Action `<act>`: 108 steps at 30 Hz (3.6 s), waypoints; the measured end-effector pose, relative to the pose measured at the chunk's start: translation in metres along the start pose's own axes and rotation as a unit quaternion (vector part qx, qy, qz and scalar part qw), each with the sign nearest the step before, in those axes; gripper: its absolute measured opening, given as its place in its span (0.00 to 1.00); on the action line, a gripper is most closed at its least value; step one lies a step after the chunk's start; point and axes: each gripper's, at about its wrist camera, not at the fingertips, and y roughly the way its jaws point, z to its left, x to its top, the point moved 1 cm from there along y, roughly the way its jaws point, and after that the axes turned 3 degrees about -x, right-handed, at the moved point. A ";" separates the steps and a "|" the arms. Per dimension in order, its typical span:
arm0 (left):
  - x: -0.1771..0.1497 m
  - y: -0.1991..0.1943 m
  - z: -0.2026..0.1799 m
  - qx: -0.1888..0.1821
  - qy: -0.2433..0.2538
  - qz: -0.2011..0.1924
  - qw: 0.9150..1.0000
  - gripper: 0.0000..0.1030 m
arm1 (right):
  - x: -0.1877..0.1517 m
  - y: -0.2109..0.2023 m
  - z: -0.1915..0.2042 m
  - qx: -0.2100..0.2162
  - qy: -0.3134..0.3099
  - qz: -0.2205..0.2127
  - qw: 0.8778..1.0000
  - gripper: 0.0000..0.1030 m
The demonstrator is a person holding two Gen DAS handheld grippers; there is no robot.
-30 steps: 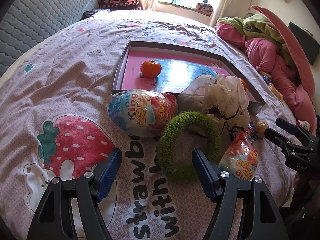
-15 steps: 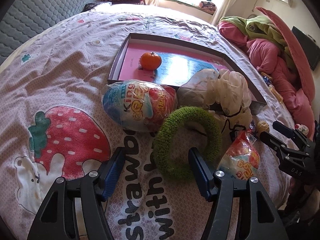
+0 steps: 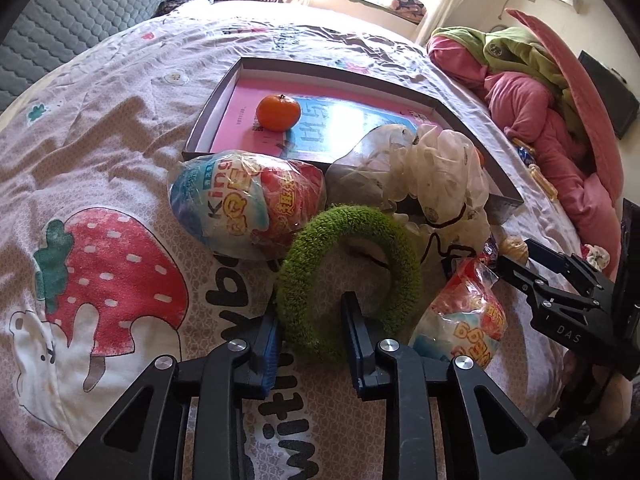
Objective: Organize objects
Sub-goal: 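Close the left gripper on the green ring while the right gripper closes on the walnut, then lift the green ring and walnut and carry them over the tray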
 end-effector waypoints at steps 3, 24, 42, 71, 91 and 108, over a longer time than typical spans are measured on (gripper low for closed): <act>0.001 0.001 0.000 -0.003 -0.003 0.001 1.000 0.25 | 0.000 0.004 0.001 0.002 0.003 0.005 1.000 0.64; 0.003 0.002 0.005 -0.006 -0.020 -0.002 1.000 0.12 | 0.001 0.002 0.015 0.000 -0.025 -0.008 1.000 0.32; 0.011 -0.037 -0.016 0.003 0.025 -0.079 0.997 0.11 | 0.012 -0.022 0.014 0.014 -0.006 -0.058 0.998 0.32; 0.037 -0.085 -0.043 0.028 0.041 -0.200 0.979 0.11 | 0.046 -0.066 0.040 0.023 -0.001 -0.161 0.987 0.32; 0.072 -0.086 -0.042 0.081 0.025 -0.261 0.962 0.11 | 0.069 -0.079 0.040 0.012 0.020 -0.215 0.976 0.32; 0.101 -0.065 -0.023 0.086 0.004 -0.244 0.966 0.11 | 0.094 -0.065 0.047 0.016 0.026 -0.229 0.973 0.32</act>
